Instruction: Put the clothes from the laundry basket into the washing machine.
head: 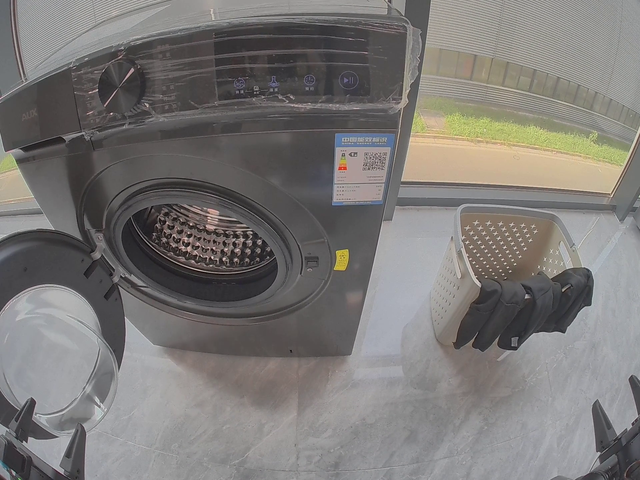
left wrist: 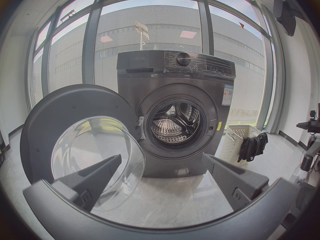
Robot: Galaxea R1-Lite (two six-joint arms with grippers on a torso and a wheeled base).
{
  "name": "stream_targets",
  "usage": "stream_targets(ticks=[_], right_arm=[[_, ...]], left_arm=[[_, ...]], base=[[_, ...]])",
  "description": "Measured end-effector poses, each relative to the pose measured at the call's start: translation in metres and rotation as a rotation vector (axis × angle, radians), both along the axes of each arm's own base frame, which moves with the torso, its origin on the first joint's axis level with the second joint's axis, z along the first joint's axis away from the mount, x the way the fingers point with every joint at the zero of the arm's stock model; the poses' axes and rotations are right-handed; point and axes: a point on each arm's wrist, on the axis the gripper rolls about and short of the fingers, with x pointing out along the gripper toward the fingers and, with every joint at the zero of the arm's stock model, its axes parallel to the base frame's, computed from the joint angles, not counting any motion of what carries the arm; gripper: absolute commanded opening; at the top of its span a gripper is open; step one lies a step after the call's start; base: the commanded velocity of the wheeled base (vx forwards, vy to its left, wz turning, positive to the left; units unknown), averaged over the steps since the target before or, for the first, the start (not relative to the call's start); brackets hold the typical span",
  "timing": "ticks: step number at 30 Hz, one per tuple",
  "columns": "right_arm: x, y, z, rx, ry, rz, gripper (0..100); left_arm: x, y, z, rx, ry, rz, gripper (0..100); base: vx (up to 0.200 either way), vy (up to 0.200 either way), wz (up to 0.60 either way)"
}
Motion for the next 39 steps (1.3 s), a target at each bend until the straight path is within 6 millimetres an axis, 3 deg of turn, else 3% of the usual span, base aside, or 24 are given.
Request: stream_targets(ticks=[18, 30, 39], right_arm=[[0.0000, 0.0000, 0.0000, 0.000, 0.000, 0.000, 100], [0.0001, 0.0000, 0.0000, 0.000, 0.001, 0.000, 100], [0.0001, 0.0000, 0.0000, 0.000, 0.001, 0.002, 100]], left_arm=[[0.0000, 0.0000, 0.0000, 0.000, 0.000, 0.000, 100], [0.0000, 0.0000, 0.0000, 0.001, 0.000, 0.000, 100], [0.0000, 0.0000, 0.0001, 0.004, -0.001, 0.000, 100]], base=[[0.000, -0.200, 0.00], [0.000, 0.000, 0.00], [0.000, -0.200, 0.00]])
